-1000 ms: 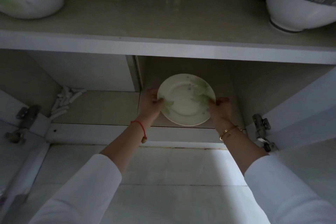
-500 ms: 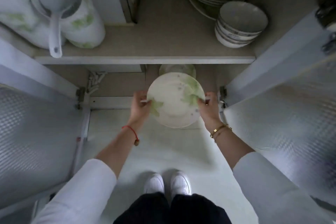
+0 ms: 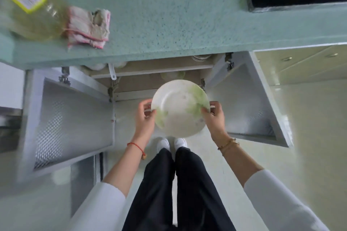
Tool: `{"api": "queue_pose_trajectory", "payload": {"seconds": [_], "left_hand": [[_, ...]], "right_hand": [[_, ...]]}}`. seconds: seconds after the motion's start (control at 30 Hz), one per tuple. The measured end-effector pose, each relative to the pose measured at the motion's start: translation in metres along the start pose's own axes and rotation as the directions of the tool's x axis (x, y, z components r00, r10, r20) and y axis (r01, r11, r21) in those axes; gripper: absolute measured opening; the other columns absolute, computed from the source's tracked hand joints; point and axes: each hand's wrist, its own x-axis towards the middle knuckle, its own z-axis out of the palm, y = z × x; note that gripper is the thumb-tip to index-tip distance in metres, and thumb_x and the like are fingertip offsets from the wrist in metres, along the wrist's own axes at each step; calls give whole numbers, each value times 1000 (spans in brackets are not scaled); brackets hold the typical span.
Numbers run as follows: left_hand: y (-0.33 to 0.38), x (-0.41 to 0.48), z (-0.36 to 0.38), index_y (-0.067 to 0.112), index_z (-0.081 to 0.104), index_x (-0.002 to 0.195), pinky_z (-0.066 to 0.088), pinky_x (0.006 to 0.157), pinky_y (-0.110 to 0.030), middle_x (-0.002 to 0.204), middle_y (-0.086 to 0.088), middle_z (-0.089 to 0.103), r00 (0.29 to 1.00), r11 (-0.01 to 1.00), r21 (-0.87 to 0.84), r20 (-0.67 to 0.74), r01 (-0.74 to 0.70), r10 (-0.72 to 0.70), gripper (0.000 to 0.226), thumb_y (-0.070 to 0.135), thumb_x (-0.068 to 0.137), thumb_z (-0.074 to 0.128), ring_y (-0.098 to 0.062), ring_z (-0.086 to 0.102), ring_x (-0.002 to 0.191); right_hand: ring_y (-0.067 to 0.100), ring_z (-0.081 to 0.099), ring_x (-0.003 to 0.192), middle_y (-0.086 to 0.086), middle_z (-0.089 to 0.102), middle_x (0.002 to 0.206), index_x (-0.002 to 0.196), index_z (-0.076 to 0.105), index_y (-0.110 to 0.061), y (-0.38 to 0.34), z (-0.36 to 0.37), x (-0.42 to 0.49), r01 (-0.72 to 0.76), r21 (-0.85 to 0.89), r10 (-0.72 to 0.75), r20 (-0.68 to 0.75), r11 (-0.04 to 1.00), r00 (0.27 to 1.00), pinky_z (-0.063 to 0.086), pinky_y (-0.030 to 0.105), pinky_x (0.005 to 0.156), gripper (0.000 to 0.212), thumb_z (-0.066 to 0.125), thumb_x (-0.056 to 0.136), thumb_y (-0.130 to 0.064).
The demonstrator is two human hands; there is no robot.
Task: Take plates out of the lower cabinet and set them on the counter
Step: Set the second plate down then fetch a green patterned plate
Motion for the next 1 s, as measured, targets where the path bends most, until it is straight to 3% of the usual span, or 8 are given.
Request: {"api": "queue_pose_trajectory", "payload": {"seconds": [0.17, 0.27, 0.37, 0.5, 0.6, 0.8, 1.0], "left_hand": [[99, -44, -15, 17, 55, 123, 43, 69, -1, 117, 2, 60, 980, 983, 47, 90, -179, 175, 35, 5, 90, 59, -2, 57, 96], [159, -68, -14, 21, 56, 120, 47, 78, -9, 116, 4, 63, 948, 965, 7, 190, -262, 256, 35, 6, 90, 61, 6, 59, 94], [205, -91, -2, 26, 57, 115, 52, 83, -25, 113, 2, 65, 911, 963, -76, 313, -259, 270, 34, 4, 89, 61, -9, 62, 99], [252, -120, 31, 26, 57, 111, 54, 75, -20, 108, 2, 66, 811, 947, -129, 491, -295, 319, 33, 1, 90, 60, -4, 65, 92], [276, -143, 67, 27, 59, 109, 56, 76, -20, 108, 0, 68, 722, 945, -141, 615, -294, 317, 33, 1, 89, 61, -5, 67, 94], [292, -202, 169, 28, 61, 113, 57, 84, -30, 116, -3, 67, 546, 951, -87, 801, -298, 245, 33, 11, 86, 67, -19, 67, 108], [290, -273, 292, 28, 64, 114, 57, 85, -30, 117, -1, 70, 462, 957, -79, 862, -279, 206, 33, 9, 86, 66, -19, 67, 111]], "right_hand": [[-3, 50, 46, -3, 51, 70, 85, 50, -17, -82, -48, -70, 82, 98, -71, -113, 992, 991, 42, 14, 41, 10, 58, 87, -11], [2, 48, 50, 1, 49, 73, 90, 51, -11, -123, -80, -105, 127, 171, -92, -199, 977, 976, 43, 16, 45, 8, 58, 88, -11], [4, 53, 50, 6, 53, 76, 103, 53, -5, -149, -115, -138, 162, 313, -71, -285, 936, 956, 45, 17, 43, 14, 58, 90, -5], [21, 57, 73, 13, 58, 88, 115, 53, -5, -160, -164, -176, 221, 390, -55, -393, 894, 918, 47, 28, 61, 24, 59, 93, -9], [23, 55, 76, 14, 58, 90, 114, 55, -4, -156, -205, -197, 260, 446, -3, -498, 856, 867, 45, 33, 69, 23, 59, 92, -7], [18, 59, 73, 8, 64, 88, 100, 61, -16, -123, -303, -225, 293, 448, 116, -687, 845, 717, 45, 28, 63, 14, 64, 87, -12], [-5, 55, 54, -4, 61, 75, 91, 58, -18, -87, -418, -239, 347, 413, 151, -798, 842, 584, 42, 11, 49, 14, 63, 87, -6]]}}
